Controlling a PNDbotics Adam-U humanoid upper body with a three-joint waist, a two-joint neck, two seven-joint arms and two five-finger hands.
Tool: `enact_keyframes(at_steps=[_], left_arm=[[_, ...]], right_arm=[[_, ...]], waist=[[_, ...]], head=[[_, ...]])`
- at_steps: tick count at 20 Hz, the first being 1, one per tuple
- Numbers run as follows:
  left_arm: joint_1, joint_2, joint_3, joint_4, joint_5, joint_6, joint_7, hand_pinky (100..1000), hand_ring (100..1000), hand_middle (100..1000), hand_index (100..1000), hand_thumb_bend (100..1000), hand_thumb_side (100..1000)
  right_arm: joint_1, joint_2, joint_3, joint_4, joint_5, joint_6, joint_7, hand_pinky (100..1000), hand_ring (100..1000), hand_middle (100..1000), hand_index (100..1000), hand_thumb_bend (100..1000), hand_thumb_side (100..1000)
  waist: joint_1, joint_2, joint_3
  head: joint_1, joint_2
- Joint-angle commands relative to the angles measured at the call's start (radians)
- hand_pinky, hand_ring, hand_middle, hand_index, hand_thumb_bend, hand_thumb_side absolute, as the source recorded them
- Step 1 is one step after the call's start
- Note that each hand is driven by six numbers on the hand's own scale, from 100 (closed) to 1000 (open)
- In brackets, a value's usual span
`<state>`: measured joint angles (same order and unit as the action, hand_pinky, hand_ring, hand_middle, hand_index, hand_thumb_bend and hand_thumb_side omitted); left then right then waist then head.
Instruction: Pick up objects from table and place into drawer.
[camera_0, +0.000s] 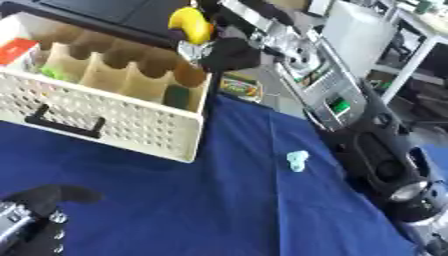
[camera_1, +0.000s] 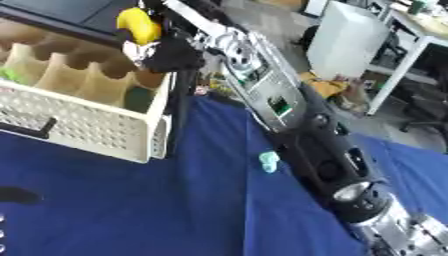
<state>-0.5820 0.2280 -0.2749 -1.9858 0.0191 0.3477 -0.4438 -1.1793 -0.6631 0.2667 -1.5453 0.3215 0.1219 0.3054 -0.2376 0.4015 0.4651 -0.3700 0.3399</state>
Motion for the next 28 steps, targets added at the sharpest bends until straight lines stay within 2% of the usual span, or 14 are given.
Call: enact_keyframes(at_steps=[1,3,4,5,6,7,8,12,17,28], left_arm=[[-0.012,0.000,-0.003,-0.014,-0.004,0.001,-0.007,100,100,100,765,107,1000],[-0.009,-0.002,-0.004,-0.014,-0.007,0.003,-0.010,100,100,100,765,108,1000],[-0.010,-0.004,-0.004,-0.014,-0.007,0.004,-0.011,100,100,100,765,108,1000],[-0.010,-0.005,-0.004,-0.014,-0.007,0.004,-0.011,100,100,100,765,108,1000],[-0.010,-0.006,-0.004,-0.014,-0.006,0.005,-0.012,100,100,100,765,109,1000],[-0.010,-0.008,-0.004,-0.014,-0.005,0.006,-0.013,100,100,100,765,110,1000],[-0.010,-0.010,-0.005,-0.014,-0.004,0.007,-0.014,100,100,100,765,110,1000],[-0.008,-0.011,-0.005,-0.014,-0.006,0.011,-0.016,100,100,100,764,109,1000],[-0.007,-0.008,-0.005,-0.014,-0.011,0.010,-0.016,100,100,100,763,109,1000],[-0.002,0.014,0.004,-0.014,-0.020,-0.009,0.001,100,100,100,763,101,1000]], right_arm=[[-0.025,-0.012,-0.005,-0.014,0.022,-0.007,0.013,403,578,264,593,100,390],[-0.027,-0.014,-0.001,-0.026,0.036,-0.014,0.026,432,604,318,668,126,428],[-0.026,-0.014,0.001,-0.029,0.048,-0.016,0.035,445,617,347,700,209,446],[-0.025,-0.013,0.003,-0.029,0.062,-0.019,0.043,448,621,356,708,228,449],[-0.024,-0.012,0.004,-0.026,0.078,-0.019,0.048,458,632,382,733,321,479],[-0.024,-0.011,0.004,-0.020,0.096,-0.020,0.049,463,639,394,744,369,495],[-0.023,-0.008,0.003,-0.011,0.113,-0.021,0.047,464,641,399,745,381,495],[-0.021,-0.003,-0.002,0.008,0.140,-0.030,0.033,462,638,389,729,376,497],[-0.018,-0.013,-0.027,-0.035,0.098,-0.021,-0.002,458,635,380,724,341,509],[0.076,-0.140,-0.192,-0.341,-0.228,0.091,-0.197,448,631,383,714,274,541]], waist=[[0.012,-0.019,-0.003],[0.012,-0.020,-0.004],[0.012,-0.020,-0.004],[0.012,-0.021,-0.002],[0.012,-0.021,0.001],[0.012,-0.022,0.003],[0.012,-0.023,0.006],[0.012,-0.021,0.002],[0.012,-0.019,-0.009],[0.012,-0.017,-0.033]], head=[[-0.001,-0.015],[0.000,-0.013],[0.000,-0.012],[-0.001,-0.012],[-0.002,-0.012],[-0.004,-0.012],[-0.006,-0.012],[-0.004,-0.013],[0.005,-0.012],[0.040,0.002]])
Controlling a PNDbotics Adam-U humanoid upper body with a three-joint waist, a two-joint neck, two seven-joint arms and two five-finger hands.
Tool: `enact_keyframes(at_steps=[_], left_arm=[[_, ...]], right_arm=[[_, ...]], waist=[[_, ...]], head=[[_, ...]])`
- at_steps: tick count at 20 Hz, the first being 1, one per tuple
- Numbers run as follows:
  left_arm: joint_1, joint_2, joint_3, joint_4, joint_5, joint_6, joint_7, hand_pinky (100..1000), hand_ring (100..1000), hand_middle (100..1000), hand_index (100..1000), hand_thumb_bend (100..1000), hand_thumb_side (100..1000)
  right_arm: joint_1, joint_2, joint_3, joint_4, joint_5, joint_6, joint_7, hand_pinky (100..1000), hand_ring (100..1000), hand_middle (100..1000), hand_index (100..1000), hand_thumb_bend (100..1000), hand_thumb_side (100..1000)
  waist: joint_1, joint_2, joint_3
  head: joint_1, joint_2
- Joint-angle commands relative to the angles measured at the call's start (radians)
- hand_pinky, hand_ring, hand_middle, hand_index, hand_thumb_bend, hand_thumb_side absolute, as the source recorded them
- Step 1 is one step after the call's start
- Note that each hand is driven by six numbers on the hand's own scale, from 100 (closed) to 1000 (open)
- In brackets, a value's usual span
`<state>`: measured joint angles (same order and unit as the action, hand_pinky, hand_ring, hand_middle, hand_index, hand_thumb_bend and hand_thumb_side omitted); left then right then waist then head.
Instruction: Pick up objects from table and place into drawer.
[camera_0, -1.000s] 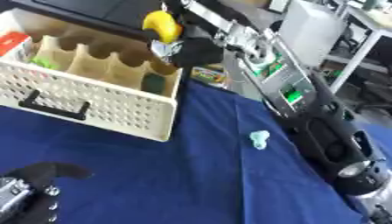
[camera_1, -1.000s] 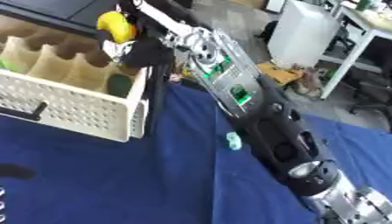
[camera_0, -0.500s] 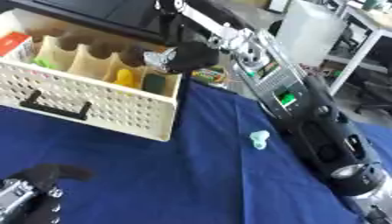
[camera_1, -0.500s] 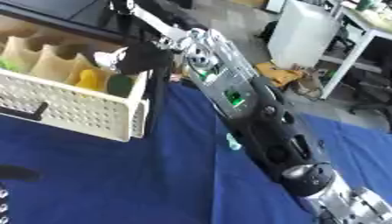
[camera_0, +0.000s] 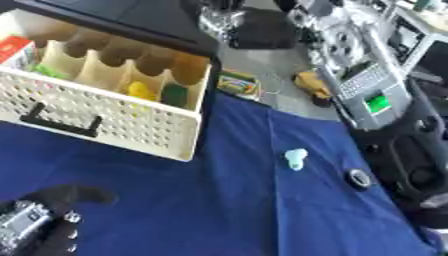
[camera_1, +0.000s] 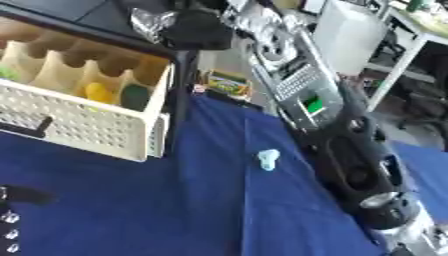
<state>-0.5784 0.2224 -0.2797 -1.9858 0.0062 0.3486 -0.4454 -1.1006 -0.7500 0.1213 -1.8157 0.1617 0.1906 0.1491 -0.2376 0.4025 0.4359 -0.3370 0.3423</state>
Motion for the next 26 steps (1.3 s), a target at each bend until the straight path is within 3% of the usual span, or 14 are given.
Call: enact_keyframes(at_steps=[1,5,6,7,10,16,22,26], left_arm=[[-0.005,0.022,0.009,-0.014,-0.009,-0.012,0.004,100,100,100,763,101,1000],[-0.003,0.027,0.012,-0.014,-0.012,-0.023,0.011,100,100,100,763,100,1000],[-0.002,0.028,0.013,-0.014,-0.012,-0.027,0.013,100,100,100,764,102,1000],[-0.002,0.030,0.014,-0.014,-0.011,-0.031,0.015,100,100,100,764,100,1000],[-0.003,0.036,0.019,-0.014,-0.007,-0.049,0.025,100,100,100,765,100,1000],[-0.005,0.061,0.035,-0.014,0.003,-0.092,0.060,100,100,100,770,100,1000],[-0.015,0.106,0.053,-0.014,0.016,-0.162,0.111,109,100,100,777,100,999],[-0.022,0.143,0.064,-0.014,0.029,-0.211,0.148,150,100,100,781,100,950]], right_arm=[[0.006,-0.061,-0.063,-0.093,-0.098,0.031,-0.060,448,631,384,713,272,541],[0.060,-0.100,-0.117,-0.170,-0.190,0.054,-0.133,446,628,387,705,253,540],[0.073,-0.109,-0.127,-0.178,-0.207,0.054,-0.148,446,628,389,703,197,575],[0.088,-0.117,-0.141,-0.181,-0.223,0.053,-0.166,446,628,390,703,214,545],[0.139,-0.145,-0.173,-0.184,-0.259,0.034,-0.211,449,631,394,697,167,624],[0.267,-0.180,-0.237,-0.184,-0.286,-0.053,-0.298,450,629,413,688,100,674],[0.392,-0.189,-0.285,-0.184,-0.287,-0.139,-0.385,456,631,455,722,100,744],[0.458,-0.179,-0.308,-0.184,-0.294,-0.199,-0.443,467,637,468,731,100,788]], waist=[[0.012,-0.017,-0.005],[0.026,-0.013,-0.018],[0.031,-0.012,-0.023],[0.038,-0.011,-0.030],[0.055,-0.008,-0.048],[0.091,-0.004,-0.091],[0.132,-0.007,-0.138],[0.154,-0.009,-0.162]], head=[[0.010,0.000],[0.018,0.005],[0.020,0.007],[0.023,0.010],[0.030,0.014],[0.055,0.020],[0.081,0.036],[0.101,0.045]])
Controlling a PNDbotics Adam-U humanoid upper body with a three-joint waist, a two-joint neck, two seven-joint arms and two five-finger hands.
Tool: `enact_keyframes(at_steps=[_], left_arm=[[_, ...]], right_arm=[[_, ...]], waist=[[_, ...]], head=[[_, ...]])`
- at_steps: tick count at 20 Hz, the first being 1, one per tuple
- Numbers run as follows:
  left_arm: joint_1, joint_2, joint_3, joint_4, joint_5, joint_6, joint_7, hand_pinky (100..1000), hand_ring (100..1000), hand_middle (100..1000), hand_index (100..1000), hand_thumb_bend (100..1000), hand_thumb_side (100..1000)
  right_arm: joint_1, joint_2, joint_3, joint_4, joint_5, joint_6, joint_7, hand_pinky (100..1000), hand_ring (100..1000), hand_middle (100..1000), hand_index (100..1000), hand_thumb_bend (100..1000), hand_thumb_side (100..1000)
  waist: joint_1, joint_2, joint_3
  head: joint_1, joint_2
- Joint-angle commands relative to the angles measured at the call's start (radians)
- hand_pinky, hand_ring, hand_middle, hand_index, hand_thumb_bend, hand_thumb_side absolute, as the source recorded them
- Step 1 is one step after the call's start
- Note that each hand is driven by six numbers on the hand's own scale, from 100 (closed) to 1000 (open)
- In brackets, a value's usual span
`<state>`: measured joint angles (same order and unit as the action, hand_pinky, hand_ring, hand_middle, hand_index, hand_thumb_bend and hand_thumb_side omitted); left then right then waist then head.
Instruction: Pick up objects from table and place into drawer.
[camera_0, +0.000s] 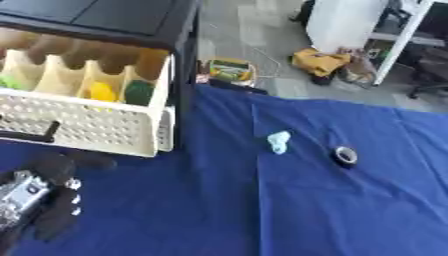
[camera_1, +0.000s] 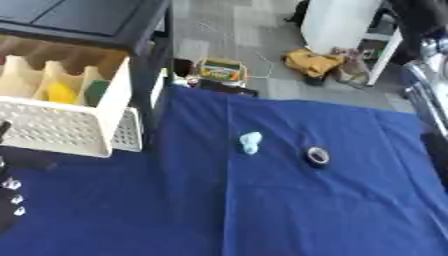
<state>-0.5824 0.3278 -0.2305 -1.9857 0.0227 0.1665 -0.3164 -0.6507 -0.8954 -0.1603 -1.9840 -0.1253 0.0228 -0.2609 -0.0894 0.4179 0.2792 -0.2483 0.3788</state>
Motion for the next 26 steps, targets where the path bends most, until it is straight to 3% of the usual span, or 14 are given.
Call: enact_keyframes(at_steps=[1,9,17,21,26], left_arm=[[-0.020,0.046,0.016,-0.014,0.014,-0.041,0.027,163,100,100,782,100,932],[-0.029,0.137,0.026,-0.014,-0.014,-0.179,0.081,290,100,100,800,100,780],[-0.049,0.339,0.042,-0.014,-0.049,-0.423,0.117,407,100,125,804,100,587],[-0.020,0.450,0.051,-0.014,-0.115,-0.514,0.135,492,100,178,805,100,563],[0.036,0.556,0.062,-0.014,-0.226,-0.587,0.115,613,100,265,787,100,589]], right_arm=[[0.026,-0.031,-0.030,-0.016,-0.006,-0.043,-0.047,472,642,473,739,100,808],[0.185,0.011,-0.035,-0.016,0.032,-0.136,-0.131,504,670,486,766,100,927],[0.298,0.050,-0.030,-0.016,0.075,-0.192,-0.207,543,700,495,781,100,974],[0.345,0.084,-0.030,-0.016,0.105,-0.200,-0.248,546,706,508,800,100,977],[0.394,0.122,-0.019,-0.016,0.154,-0.197,-0.269,545,703,503,799,100,965]], waist=[[0.011,-0.024,-0.011],[0.041,-0.020,-0.047],[0.061,-0.018,-0.060],[0.070,-0.015,-0.066],[0.076,-0.012,-0.075]], head=[[0.018,0.009],[0.053,0.009],[0.063,0.020],[0.073,0.022],[0.083,0.022]])
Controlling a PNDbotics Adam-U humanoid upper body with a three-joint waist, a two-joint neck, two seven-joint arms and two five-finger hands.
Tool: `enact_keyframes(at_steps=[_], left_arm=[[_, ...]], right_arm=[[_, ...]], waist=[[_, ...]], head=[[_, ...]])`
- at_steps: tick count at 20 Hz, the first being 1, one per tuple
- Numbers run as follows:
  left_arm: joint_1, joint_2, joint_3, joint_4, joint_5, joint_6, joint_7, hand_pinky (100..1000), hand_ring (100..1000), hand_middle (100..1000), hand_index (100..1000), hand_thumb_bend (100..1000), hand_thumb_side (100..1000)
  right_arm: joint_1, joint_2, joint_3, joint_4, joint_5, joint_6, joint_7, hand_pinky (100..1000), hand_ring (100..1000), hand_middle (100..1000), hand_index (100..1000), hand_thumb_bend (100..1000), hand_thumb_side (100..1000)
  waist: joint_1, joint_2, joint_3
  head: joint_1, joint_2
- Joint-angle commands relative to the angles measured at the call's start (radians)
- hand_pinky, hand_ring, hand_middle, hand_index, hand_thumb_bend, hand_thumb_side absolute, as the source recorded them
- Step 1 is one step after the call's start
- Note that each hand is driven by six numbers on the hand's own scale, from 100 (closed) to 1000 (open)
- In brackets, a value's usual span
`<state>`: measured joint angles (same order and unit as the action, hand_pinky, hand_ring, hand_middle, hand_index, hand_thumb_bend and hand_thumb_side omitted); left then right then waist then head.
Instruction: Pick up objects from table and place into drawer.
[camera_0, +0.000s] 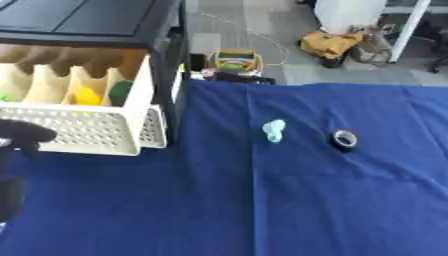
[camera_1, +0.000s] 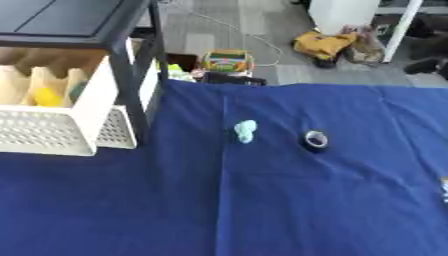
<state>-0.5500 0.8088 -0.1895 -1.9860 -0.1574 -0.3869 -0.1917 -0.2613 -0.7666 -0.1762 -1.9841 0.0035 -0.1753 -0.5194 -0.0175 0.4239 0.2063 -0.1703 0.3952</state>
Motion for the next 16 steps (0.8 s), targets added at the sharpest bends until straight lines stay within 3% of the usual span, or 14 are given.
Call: enact_keyframes(at_steps=[1,3,4,10,13,16], left_arm=[[0.012,0.089,0.024,-0.014,-0.062,-0.045,-0.018,613,100,265,787,100,589],[0.019,0.098,0.028,-0.014,-0.080,-0.057,-0.024,613,100,265,787,100,589],[0.021,0.100,0.028,-0.014,-0.084,-0.060,-0.025,710,100,342,776,100,635],[0.095,0.204,0.037,-0.014,-0.157,-0.075,-0.094,801,375,469,791,100,823],[0.112,0.224,0.033,-0.014,-0.200,-0.082,-0.136,813,441,504,798,100,881],[0.116,0.235,0.034,-0.014,-0.243,-0.068,-0.179,797,457,508,801,100,883]], right_arm=[[0.009,-0.003,-0.002,-0.016,0.032,0.002,-0.012,545,703,503,799,100,965],[0.013,0.001,0.000,-0.016,0.040,0.003,-0.014,545,703,503,799,100,965],[0.014,0.001,0.001,-0.016,0.042,0.003,-0.016,544,702,499,795,100,963],[0.040,0.019,-0.008,-0.016,0.056,-0.009,-0.042,546,701,494,789,100,961],[0.042,0.034,-0.008,-0.016,0.056,-0.013,-0.049,546,700,490,784,100,954],[0.046,0.045,-0.009,-0.016,0.059,-0.012,-0.050,546,699,488,783,100,953]], waist=[[0.005,-0.018,-0.004],[0.006,-0.018,-0.005],[0.006,-0.018,-0.005],[0.014,-0.012,-0.007],[0.016,-0.011,-0.013],[0.018,-0.010,-0.018]], head=[[0.005,0.006],[0.006,0.006],[0.005,0.006],[0.002,0.002],[0.009,0.001],[0.017,-0.003]])
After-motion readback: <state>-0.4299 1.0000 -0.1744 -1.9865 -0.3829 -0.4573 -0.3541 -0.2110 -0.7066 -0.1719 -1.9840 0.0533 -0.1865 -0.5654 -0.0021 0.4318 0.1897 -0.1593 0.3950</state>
